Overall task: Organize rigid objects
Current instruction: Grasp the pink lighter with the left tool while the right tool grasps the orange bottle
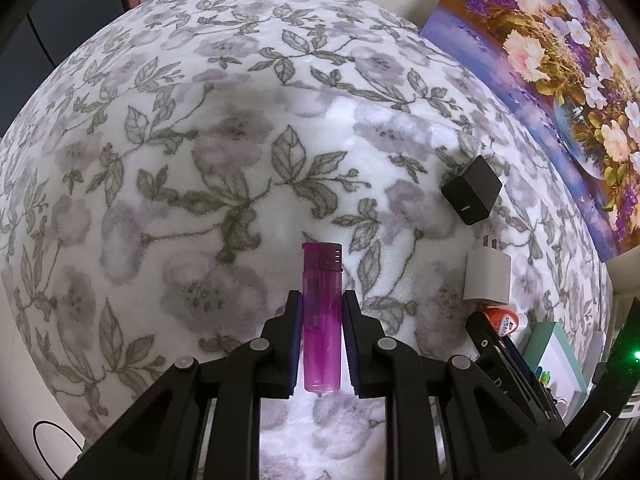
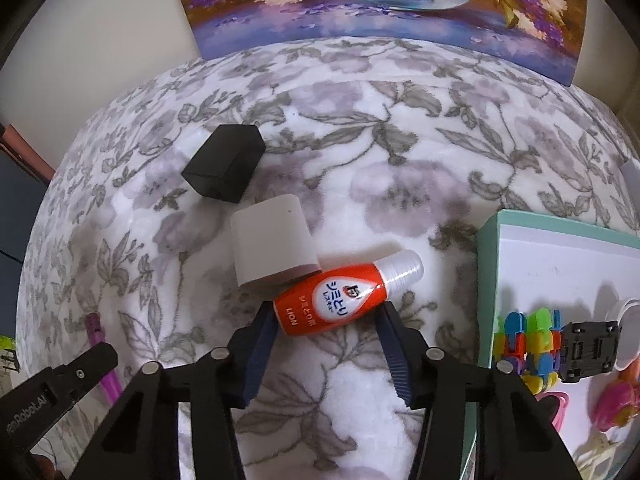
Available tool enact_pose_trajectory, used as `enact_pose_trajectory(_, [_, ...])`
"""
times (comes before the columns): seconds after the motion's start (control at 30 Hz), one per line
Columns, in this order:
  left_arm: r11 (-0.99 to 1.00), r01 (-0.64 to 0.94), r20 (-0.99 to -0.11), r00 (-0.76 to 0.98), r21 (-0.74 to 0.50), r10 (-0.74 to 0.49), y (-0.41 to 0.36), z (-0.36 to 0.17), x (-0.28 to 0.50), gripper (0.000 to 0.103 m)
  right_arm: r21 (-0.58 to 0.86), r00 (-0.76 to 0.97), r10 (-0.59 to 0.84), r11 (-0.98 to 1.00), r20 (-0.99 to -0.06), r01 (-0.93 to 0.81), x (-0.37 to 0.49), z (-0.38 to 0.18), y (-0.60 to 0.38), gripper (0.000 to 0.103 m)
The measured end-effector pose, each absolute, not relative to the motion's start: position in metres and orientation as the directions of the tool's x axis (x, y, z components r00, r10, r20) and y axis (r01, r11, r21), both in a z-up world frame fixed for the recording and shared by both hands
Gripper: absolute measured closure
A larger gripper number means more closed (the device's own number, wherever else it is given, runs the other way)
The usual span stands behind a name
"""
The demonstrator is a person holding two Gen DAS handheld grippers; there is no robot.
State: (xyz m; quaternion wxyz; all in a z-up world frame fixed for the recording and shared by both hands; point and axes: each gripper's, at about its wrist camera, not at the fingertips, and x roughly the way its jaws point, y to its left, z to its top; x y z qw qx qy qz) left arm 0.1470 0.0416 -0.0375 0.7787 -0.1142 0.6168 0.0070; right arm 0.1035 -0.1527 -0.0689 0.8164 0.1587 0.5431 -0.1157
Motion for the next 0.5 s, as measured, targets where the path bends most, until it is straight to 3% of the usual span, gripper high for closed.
enact_pose_trajectory(0.27, [0.972,-0.159,-0.961,0.244,-0.173,-0.132,0.042,-0.037,0.146,0.083,0.223,0.389,0.073,0.907,-0.918,0.357,0.101,-0.066,-0.167,0.049])
enact_pose_trajectory(0.37, [0.97,-0.161,-0.959,0.245,-0.182,-0.139,0.042,-0.036,0.147,0.083,0.236,0.39,0.09,0.908,-0.916,0.345,0.102,-0.063,-0.17,0.039])
enact_pose_trajectory(0.5, [0.969,-0.156,-0.959,0.241,-0.19,-0.149,0.042,-0.037,0.147,0.083,0.239,0.372,0.114,0.921,-0.921,0.308,0.104,-0.063,-0.169,0.038])
